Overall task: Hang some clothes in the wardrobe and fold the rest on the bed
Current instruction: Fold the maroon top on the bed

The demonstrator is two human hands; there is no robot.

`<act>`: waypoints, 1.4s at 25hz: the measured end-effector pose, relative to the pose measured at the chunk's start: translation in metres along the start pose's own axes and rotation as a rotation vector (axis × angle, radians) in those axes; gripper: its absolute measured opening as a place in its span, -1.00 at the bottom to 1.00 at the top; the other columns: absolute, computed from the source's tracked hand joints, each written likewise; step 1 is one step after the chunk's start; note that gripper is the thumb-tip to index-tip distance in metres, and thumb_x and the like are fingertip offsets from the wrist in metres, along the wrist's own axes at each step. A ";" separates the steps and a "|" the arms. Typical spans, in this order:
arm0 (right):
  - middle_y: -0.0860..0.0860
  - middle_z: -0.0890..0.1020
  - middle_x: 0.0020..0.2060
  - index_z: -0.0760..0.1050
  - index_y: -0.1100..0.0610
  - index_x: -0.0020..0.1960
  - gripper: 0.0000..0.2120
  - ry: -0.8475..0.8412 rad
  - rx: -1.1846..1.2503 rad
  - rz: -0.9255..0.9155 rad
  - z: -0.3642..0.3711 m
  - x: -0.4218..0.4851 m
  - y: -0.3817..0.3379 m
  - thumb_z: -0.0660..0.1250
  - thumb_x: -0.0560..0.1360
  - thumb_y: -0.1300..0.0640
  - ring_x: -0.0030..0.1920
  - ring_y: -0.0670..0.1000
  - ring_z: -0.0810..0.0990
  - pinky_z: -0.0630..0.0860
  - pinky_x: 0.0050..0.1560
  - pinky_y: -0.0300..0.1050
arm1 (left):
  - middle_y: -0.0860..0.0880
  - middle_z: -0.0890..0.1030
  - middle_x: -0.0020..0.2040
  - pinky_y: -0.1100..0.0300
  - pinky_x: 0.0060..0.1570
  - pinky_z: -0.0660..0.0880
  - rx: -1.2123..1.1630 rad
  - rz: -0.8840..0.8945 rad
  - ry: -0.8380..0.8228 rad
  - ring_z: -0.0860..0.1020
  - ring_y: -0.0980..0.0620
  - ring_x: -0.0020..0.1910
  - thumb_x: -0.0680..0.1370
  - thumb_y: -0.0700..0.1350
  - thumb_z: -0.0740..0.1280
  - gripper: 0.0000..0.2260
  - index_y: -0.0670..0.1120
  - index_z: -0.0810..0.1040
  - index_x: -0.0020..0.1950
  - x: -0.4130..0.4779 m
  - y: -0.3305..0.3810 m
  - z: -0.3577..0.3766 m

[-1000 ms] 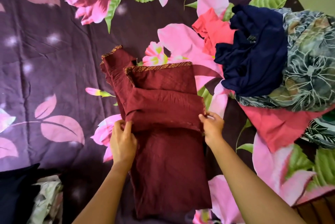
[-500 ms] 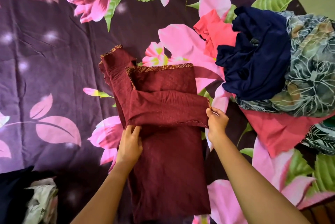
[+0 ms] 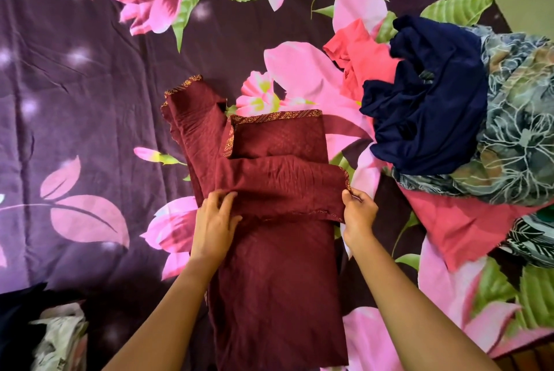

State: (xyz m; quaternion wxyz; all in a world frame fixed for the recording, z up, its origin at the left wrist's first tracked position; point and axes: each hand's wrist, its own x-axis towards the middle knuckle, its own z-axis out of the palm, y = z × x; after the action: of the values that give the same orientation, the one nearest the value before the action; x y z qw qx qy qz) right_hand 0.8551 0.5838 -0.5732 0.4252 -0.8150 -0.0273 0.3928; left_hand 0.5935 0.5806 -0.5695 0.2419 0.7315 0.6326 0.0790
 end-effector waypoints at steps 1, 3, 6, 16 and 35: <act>0.16 0.57 -0.04 0.51 0.40 0.15 -0.79 0.001 0.003 -0.019 0.000 -0.001 0.001 0.28 0.52 0.38 -0.03 0.05 0.54 0.54 0.08 -0.15 | -0.29 0.43 0.28 -0.12 0.18 0.45 -0.022 0.010 -0.066 0.47 -0.26 0.22 0.33 -0.22 0.54 -0.37 -0.28 0.42 0.34 0.005 -0.003 0.000; 0.14 0.56 -0.06 0.51 0.40 0.13 -0.80 0.011 0.001 -0.062 -0.001 -0.004 0.003 0.29 0.52 0.38 -0.04 0.04 0.53 0.53 -0.10 -0.36 | -0.16 0.04 0.54 -0.07 0.41 0.07 -0.057 -0.023 -0.207 0.07 -0.09 0.49 0.39 0.01 0.47 -0.14 -0.22 0.06 0.52 0.013 -0.009 -0.002; 0.11 0.58 -0.11 0.54 0.34 0.04 -0.87 0.045 -0.038 -0.160 0.000 -0.011 0.008 0.31 0.50 0.36 -0.08 0.03 0.55 0.58 0.04 -0.16 | -0.06 -0.24 0.54 -0.09 0.46 -0.08 0.166 -0.088 -0.360 -0.16 -0.12 0.52 0.33 0.32 0.33 0.06 -0.15 -0.23 0.53 0.021 -0.016 -0.003; 0.00 0.67 -0.13 0.59 0.23 0.12 -0.70 -0.380 -0.523 -1.142 0.036 -0.077 0.009 0.24 0.54 0.07 -0.19 -0.04 0.60 0.57 -0.15 -0.12 | 0.02 -0.32 0.48 -0.20 0.43 -0.15 0.097 -0.061 -0.303 -0.25 -0.03 0.48 0.15 0.30 0.51 0.25 -0.03 -0.32 0.47 0.022 -0.004 -0.001; 0.01 0.50 0.07 0.32 0.14 0.32 -0.41 -0.032 -0.209 -0.005 0.051 -0.049 -0.010 0.34 0.46 -0.19 0.09 0.03 0.49 0.40 0.10 -0.08 | -0.18 0.30 0.46 -0.18 0.35 0.13 -0.004 0.156 -0.092 0.19 -0.11 0.46 0.52 0.15 0.14 -0.45 -0.19 0.42 0.36 0.025 0.030 0.016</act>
State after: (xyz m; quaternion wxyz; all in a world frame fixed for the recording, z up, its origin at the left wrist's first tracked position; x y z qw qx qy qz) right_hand 0.7904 0.6057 -0.5528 0.3381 -0.8485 -0.0768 0.3997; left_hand 0.6315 0.5980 -0.5747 0.2654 0.7808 0.5619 0.0652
